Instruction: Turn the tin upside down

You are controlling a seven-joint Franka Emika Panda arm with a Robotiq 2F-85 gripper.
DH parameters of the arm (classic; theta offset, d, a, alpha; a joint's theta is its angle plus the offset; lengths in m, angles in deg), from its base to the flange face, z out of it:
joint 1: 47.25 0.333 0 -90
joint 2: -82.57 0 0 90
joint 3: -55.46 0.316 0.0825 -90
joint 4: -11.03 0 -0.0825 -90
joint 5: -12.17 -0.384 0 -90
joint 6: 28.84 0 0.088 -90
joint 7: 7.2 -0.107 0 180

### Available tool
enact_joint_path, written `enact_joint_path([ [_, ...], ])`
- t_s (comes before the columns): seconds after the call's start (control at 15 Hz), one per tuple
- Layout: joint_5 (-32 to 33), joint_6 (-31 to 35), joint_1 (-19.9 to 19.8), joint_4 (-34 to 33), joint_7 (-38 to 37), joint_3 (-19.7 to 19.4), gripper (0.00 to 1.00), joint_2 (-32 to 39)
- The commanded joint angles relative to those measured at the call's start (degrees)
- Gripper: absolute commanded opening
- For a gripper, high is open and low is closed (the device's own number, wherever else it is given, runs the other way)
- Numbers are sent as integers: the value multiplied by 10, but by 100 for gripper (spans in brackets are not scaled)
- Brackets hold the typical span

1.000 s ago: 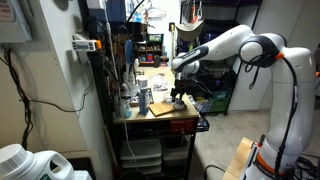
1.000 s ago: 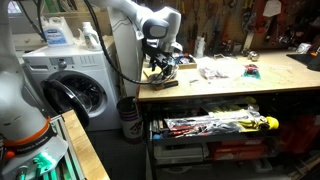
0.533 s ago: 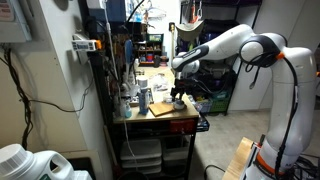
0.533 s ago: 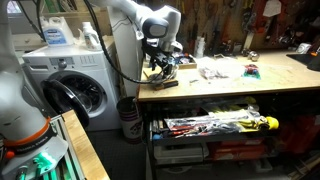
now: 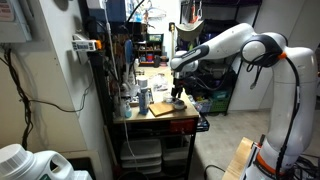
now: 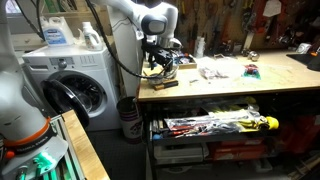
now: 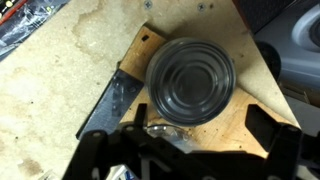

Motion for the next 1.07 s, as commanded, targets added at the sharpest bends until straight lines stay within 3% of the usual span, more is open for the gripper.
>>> enact_joint_path([
  [0.0,33,-4,6,20,18,4,100,-15],
  [1.0,116,47,18,75,14,3,100,-29],
])
